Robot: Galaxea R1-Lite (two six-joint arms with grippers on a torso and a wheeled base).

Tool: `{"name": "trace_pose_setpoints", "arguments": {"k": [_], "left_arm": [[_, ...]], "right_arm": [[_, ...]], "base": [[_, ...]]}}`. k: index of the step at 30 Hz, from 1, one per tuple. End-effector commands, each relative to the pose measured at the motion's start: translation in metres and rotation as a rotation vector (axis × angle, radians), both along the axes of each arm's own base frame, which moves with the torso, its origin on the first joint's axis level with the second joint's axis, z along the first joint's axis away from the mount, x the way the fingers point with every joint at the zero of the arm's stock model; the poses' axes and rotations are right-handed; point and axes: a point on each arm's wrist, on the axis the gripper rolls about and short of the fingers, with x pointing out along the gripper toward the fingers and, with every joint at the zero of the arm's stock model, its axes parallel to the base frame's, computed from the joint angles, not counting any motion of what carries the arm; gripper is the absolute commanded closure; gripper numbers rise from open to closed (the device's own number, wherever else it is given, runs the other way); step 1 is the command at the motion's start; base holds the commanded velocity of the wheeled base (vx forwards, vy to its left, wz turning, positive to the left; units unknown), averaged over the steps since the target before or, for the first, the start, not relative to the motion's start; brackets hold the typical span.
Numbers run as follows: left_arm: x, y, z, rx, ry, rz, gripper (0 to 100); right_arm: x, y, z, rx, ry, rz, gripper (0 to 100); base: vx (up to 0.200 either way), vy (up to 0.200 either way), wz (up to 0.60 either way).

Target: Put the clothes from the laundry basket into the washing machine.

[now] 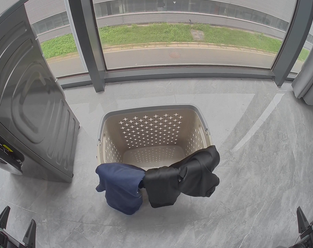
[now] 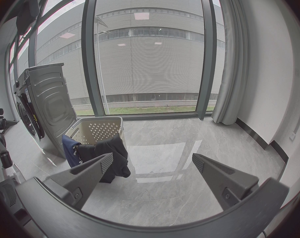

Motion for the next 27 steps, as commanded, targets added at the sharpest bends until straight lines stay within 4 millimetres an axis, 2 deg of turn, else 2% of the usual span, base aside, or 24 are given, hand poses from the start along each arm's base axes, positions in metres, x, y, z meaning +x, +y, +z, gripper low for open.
{"name": "trace_pose_setpoints", "arguments": {"k": [1, 5, 17, 23, 27], "left_arm": [[0.0005, 0.0000, -0.0046, 0.000, 0.007, 0.000, 0], [0.0005, 0.0000, -0.0046, 0.000, 0.007, 0.000, 0], [0.0005, 0.0000, -0.0046, 0.000, 0.007, 0.000, 0], [0.0005, 0.0000, -0.0046, 0.000, 0.007, 0.000, 0], [0.0005, 0.0000, -0.0046, 0.000, 0.007, 0.000, 0]], "right_arm": [[0.0003, 0.0000, -0.0047, 0.000, 0.004, 0.001, 0], [0.0003, 0.0000, -0.0047, 0.000, 0.004, -0.001, 0], [0.0003, 0.0000, -0.0047, 0.000, 0.004, 0.001, 0], [0.0003, 0.0000, -0.0047, 0.000, 0.004, -0.001, 0], [0.0003, 0.0000, -0.0047, 0.000, 0.004, -0.001, 0]], "base": [[0.200, 0.000, 0.00], [0.200, 0.000, 0.00], [0.000, 0.000, 0.00], [0.200, 0.000, 0.00], [0.000, 0.000, 0.00]]}}
